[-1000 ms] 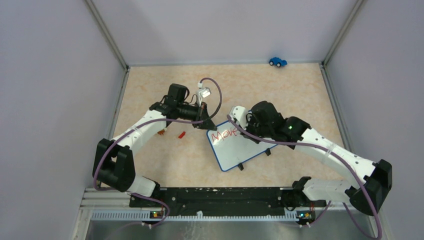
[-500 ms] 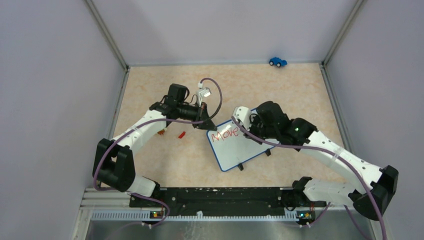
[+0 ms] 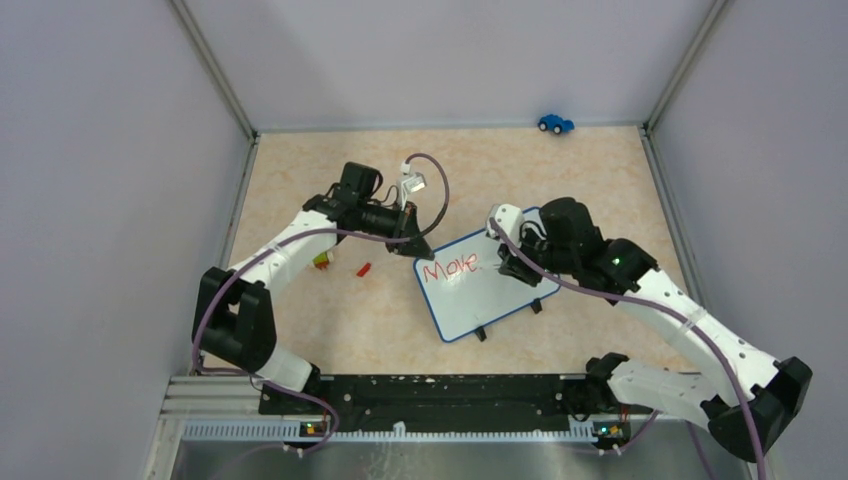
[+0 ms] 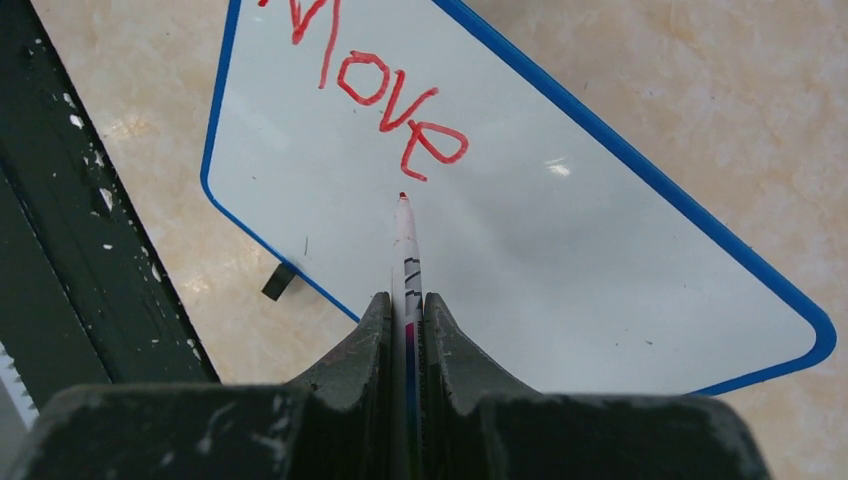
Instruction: Write a sentence on the whiteboard
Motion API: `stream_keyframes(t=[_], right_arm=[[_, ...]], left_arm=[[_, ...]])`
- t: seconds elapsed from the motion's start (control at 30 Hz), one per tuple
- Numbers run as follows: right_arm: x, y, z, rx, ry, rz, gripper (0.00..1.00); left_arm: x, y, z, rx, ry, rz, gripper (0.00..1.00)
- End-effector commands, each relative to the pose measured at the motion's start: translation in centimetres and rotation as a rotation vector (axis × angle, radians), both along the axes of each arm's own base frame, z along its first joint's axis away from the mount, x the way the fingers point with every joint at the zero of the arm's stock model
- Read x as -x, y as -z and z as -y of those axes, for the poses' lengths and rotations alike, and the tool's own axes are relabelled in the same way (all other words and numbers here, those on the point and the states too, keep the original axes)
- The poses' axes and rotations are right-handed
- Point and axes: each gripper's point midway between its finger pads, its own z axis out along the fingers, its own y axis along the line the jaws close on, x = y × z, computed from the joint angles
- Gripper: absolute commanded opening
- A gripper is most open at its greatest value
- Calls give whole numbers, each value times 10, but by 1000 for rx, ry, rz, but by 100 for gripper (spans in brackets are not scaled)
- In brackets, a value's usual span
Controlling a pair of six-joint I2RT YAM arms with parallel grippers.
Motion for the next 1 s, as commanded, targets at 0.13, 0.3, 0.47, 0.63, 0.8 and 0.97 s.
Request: stream_keyframes(t=[0.13,0.3,0.47,0.63,0.8,0.97], right_arm=[[-17,-10,9,-87,106,-87,0],[-24,-9,15,-109,120,-101,0],[-22,-9,15,-138,77,-85,0],[-29,-11,11,-145,59,-45,0],[-33,-16,6,-161,43,-35,0],[-40,-8,7,-127,71,-26,0]], left_arm=[[-2,4,4,-4,38,11,0],[-1,4,4,-2,49,14,0],[1,3,4,8,60,12,0],[3,1,4,13,64,11,0],[4,1,4,16,64,13,0],[4,0,4,19,66,12,0]])
